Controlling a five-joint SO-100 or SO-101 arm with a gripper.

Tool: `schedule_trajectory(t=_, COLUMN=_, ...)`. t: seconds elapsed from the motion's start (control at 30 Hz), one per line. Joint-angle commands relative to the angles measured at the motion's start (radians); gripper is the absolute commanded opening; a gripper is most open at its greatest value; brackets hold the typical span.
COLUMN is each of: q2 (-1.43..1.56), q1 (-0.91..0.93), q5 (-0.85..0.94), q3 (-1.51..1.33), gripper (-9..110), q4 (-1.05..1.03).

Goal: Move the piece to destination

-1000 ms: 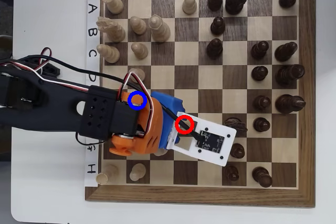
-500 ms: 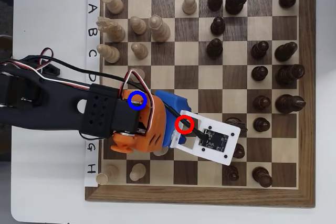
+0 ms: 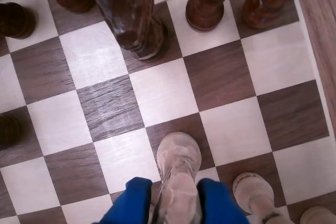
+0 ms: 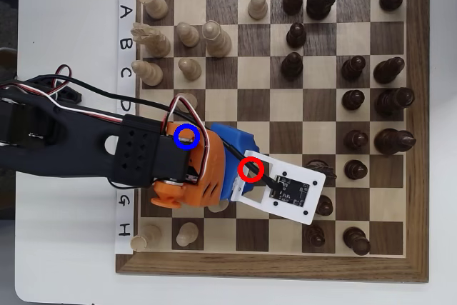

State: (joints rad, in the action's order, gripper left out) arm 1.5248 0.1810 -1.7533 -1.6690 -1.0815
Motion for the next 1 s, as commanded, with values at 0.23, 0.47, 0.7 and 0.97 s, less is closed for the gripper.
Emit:
schedule_trajectory(t=0.23, q2=0.055, q1=0.009, q5=0.035, q3=-0.02, gripper=0, q4=0.071)
schedule_trajectory(t=0.47, q2=0.084, q1=0.021, q5=0.058, q3=-0.009, gripper=0, q4=0.075)
schedule_trajectory(t=0.7, q2=0.132, q1=0.037, q5=0.057, q3=0.017, gripper=0, q4=0.08)
schedule_trajectory(t=0.97, q2=0.179, q1=0.055, q5=0.057, q3=0.054, gripper=0, q4=0.043)
